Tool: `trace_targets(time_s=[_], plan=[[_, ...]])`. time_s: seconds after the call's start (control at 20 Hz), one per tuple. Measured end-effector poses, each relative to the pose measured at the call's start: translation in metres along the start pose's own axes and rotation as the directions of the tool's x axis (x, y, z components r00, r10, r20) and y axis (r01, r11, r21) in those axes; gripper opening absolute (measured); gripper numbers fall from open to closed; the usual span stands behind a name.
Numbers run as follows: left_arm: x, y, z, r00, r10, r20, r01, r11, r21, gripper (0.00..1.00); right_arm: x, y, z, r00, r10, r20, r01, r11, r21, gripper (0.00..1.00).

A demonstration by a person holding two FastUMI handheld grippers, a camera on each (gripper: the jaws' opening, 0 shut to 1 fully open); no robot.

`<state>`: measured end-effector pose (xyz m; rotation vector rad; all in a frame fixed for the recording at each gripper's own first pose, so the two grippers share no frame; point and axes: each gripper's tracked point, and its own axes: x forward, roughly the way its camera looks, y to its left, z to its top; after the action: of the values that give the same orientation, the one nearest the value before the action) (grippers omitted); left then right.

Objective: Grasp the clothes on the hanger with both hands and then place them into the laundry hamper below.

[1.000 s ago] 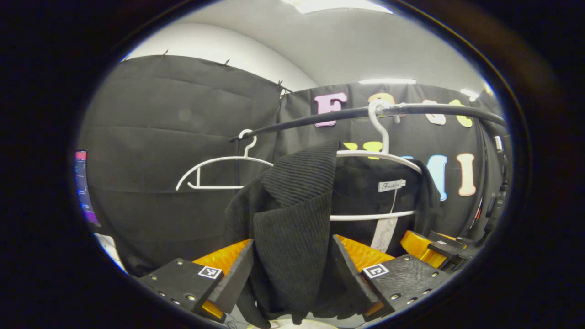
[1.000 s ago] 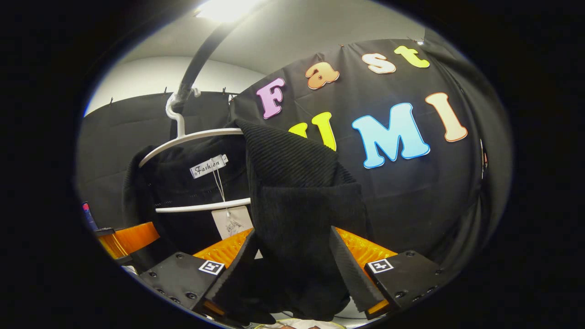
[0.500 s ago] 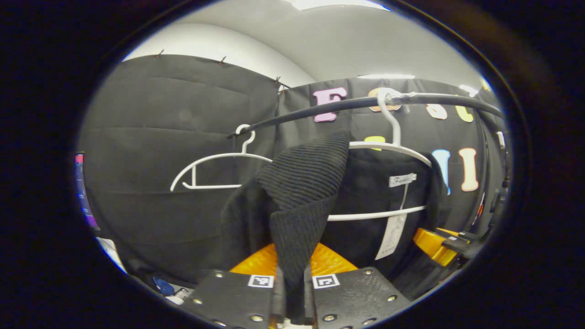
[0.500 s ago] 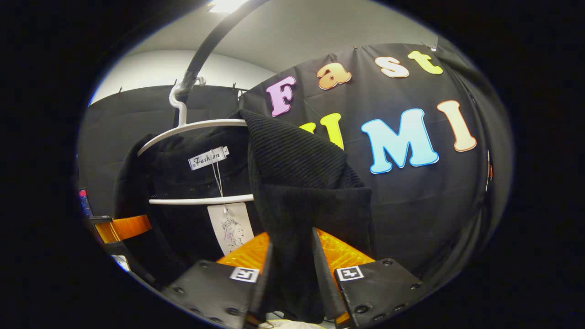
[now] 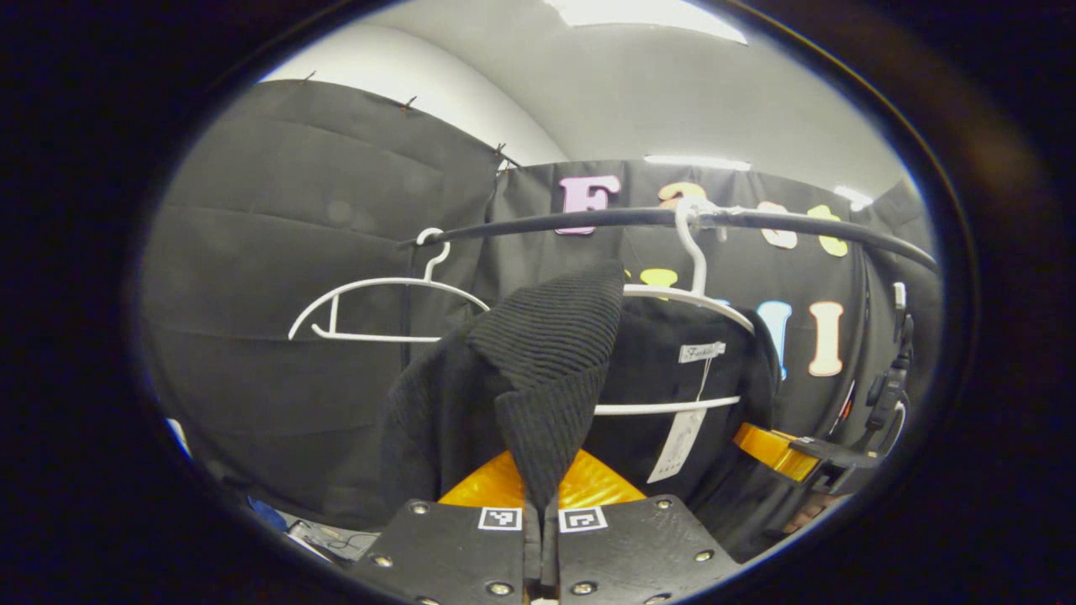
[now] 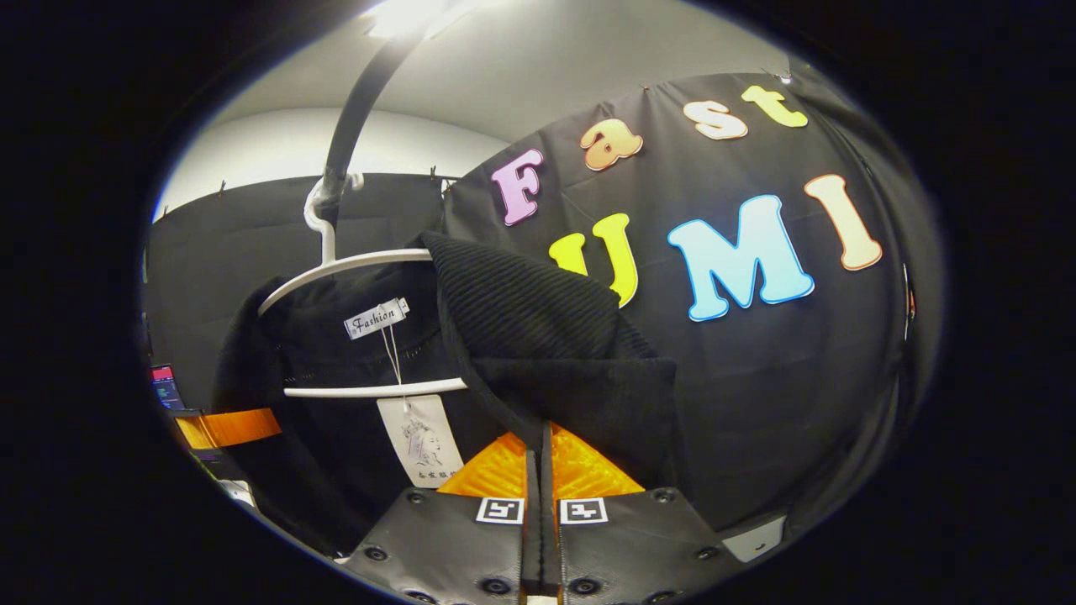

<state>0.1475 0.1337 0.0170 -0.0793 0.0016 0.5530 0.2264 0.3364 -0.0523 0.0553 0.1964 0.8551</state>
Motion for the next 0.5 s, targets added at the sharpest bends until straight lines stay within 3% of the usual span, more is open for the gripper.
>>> trace_targets(time_s=[0.05,0.1,0.5], plan=[[-0.003,0.003,0.005,1.000,0.001,0.007,-0.001,1.000,-0.009,0.03,-0.002,-0.002,0.003,1.000,-0.009,0.008,0.009,1.000,0.000,0.00],[-0.006,0.005,0.010,1.000,0.004,0.018,-0.003,1.000,-0.013,0.00,-0.004,-0.005,0.007,1.000,-0.018,0.018,0.018,1.000,0.001,0.05],[-0.022,0.030,0.043,0.996,0.041,0.074,-0.042,0.999,0.015,0.02,-0.012,-0.039,0.044,0.985,-0.111,0.129,0.110,0.994,0.018,0.02]])
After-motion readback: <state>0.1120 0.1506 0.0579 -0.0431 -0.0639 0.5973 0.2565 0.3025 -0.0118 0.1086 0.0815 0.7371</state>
